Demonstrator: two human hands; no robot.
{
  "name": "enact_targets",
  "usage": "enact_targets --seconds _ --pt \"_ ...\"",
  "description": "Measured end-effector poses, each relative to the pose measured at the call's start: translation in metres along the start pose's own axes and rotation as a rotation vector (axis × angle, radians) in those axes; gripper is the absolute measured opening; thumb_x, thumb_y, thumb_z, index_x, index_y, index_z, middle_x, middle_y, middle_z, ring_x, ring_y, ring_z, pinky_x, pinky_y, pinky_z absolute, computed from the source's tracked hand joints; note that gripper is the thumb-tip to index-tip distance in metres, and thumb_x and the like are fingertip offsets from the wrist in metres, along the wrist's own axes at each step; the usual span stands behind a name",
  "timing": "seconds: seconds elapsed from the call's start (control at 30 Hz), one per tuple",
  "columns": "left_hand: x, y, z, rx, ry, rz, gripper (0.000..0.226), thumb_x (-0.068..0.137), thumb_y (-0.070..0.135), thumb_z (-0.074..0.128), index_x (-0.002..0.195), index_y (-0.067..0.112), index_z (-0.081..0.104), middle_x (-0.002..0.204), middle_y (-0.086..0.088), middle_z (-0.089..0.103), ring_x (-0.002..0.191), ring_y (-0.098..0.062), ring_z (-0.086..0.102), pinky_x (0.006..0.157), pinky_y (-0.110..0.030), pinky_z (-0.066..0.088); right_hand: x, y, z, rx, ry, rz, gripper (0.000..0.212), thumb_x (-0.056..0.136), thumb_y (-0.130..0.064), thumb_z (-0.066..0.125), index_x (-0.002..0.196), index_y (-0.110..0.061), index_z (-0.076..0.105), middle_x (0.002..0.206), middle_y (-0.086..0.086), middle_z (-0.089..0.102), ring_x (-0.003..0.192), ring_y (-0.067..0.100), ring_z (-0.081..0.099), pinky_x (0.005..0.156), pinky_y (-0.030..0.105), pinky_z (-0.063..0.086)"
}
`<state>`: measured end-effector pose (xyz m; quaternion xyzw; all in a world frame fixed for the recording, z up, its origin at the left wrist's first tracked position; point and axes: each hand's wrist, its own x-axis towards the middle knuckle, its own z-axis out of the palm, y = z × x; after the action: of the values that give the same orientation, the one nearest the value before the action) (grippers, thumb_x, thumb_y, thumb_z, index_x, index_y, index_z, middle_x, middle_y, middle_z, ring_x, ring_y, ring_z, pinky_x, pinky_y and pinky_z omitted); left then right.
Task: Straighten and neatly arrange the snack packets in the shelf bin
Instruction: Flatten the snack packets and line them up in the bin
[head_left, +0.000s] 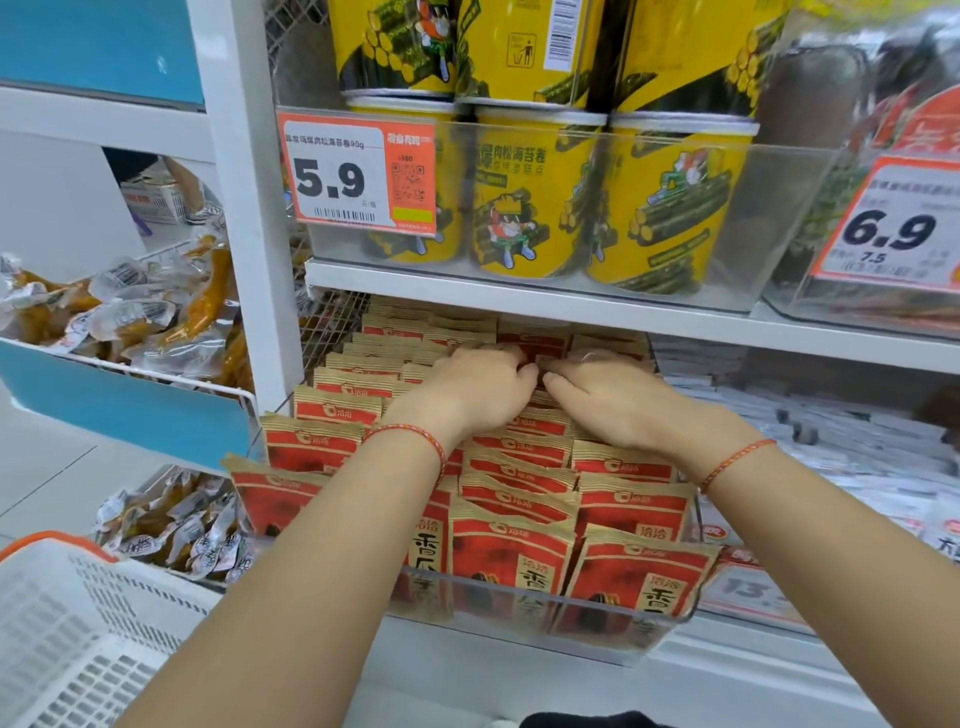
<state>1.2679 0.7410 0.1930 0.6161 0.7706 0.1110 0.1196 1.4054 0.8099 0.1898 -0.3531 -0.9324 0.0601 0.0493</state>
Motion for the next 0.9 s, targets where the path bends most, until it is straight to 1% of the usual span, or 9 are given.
enact_targets --seconds 0.07,0.13,0.2,0.3,0.4,0.5,0.6,0.77,0.9 --pt "-0.001 -0.001 0.005 0.037 0.023 -0.013 0.047 0.104 0.042 0.024 0.134 0.017 0.051 0.143 -0.012 0.049 0.131 -0.036 0.041 0.108 -0.043 0.032 0.001 0.000 -0.002 0.023 0.028 -0.006 0.029 0.101 -0.029 0.030 0.086 -0.020 0.053 0.105 0.013 0.063 0.107 0.032 0.054 0.083 0.036 0.040" --pt "-0.007 0.000 0.007 0.056 0.047 -0.015 0.050 0.105 0.041 0.022 0.138 0.015 0.049 0.145 -0.013 0.046 0.134 -0.036 0.037 0.110 -0.043 0.026 0.005 0.002 -0.004 0.089 0.132 0.015 0.028 0.101 -0.028 0.036 0.107 -0.019 0.062 0.114 0.011 0.064 0.109 0.031 0.056 0.086 0.035 0.044" --pt "-0.011 0.002 0.006 0.043 0.063 -0.017 0.050 0.105 0.041 0.021 0.140 0.015 0.047 0.147 -0.012 0.044 0.136 -0.035 0.035 0.113 -0.043 0.023 0.012 0.003 -0.007 0.111 0.165 0.099 0.033 0.101 -0.029 0.038 0.125 -0.018 0.058 0.122 0.011 0.063 0.110 0.029 0.057 0.086 0.031 0.046" --pt "-0.012 0.002 0.006 0.029 0.051 -0.021 0.050 0.106 0.040 0.020 0.141 0.015 0.045 0.149 -0.011 0.042 0.139 -0.033 0.031 0.115 -0.043 0.018 0.022 0.003 -0.012 0.110 0.008 0.196 0.038 0.103 -0.035 0.034 0.125 -0.016 0.059 0.117 0.012 0.064 0.104 0.028 0.058 0.076 0.028 0.041" --pt "-0.012 0.002 0.007 0.042 0.045 -0.010 0.050 0.106 0.040 0.020 0.142 0.014 0.044 0.150 -0.011 0.040 0.140 -0.032 0.030 0.117 -0.044 0.014 0.028 0.001 -0.014 0.118 -0.035 0.197 0.039 0.104 -0.032 0.033 0.130 -0.013 0.055 0.131 0.011 0.057 0.117 0.028 0.052 0.086 0.027 0.038" --pt "-0.011 0.001 0.004 0.045 0.039 -0.003 0.051 0.106 0.041 0.020 0.142 0.016 0.044 0.149 -0.011 0.041 0.139 -0.032 0.031 0.116 -0.043 0.016 0.027 0.003 -0.009 0.087 -0.021 0.155 0.036 0.103 -0.032 0.036 0.121 -0.010 0.059 0.124 0.011 0.060 0.112 0.029 0.055 0.091 0.031 0.043" --pt "-0.016 0.001 -0.002 0.063 -0.003 0.021 0.052 0.105 0.044 0.022 0.145 0.017 0.041 0.152 -0.010 0.039 0.140 -0.032 0.030 0.115 -0.042 0.021 0.016 0.007 -0.006 0.062 -0.010 0.087 0.038 0.104 -0.031 0.032 0.118 -0.008 0.059 0.127 0.011 0.056 0.116 0.029 0.051 0.095 0.034 0.040" --pt "-0.045 -0.004 -0.016 0.001 0.006 0.077 0.057 0.102 0.049 0.035 0.150 0.018 0.035 0.156 -0.002 0.036 0.147 -0.025 0.022 0.116 -0.036 0.021 -0.011 0.001 -0.015 0.085 0.046 -0.034 0.044 0.104 -0.033 0.031 0.133 -0.009 0.052 0.146 0.007 0.042 0.132 0.023 0.039 0.102 0.025 0.027" --pt "-0.071 -0.016 -0.024 -0.164 0.163 0.074 0.046 0.100 0.046 0.045 0.140 0.024 0.051 0.143 0.002 0.053 0.134 -0.017 0.043 0.107 -0.032 0.036 -0.034 -0.011 -0.022 0.110 0.076 -0.079 0.047 0.102 -0.038 0.034 0.135 -0.010 0.052 0.144 0.004 0.041 0.130 0.021 0.042 0.105 0.029 0.032"
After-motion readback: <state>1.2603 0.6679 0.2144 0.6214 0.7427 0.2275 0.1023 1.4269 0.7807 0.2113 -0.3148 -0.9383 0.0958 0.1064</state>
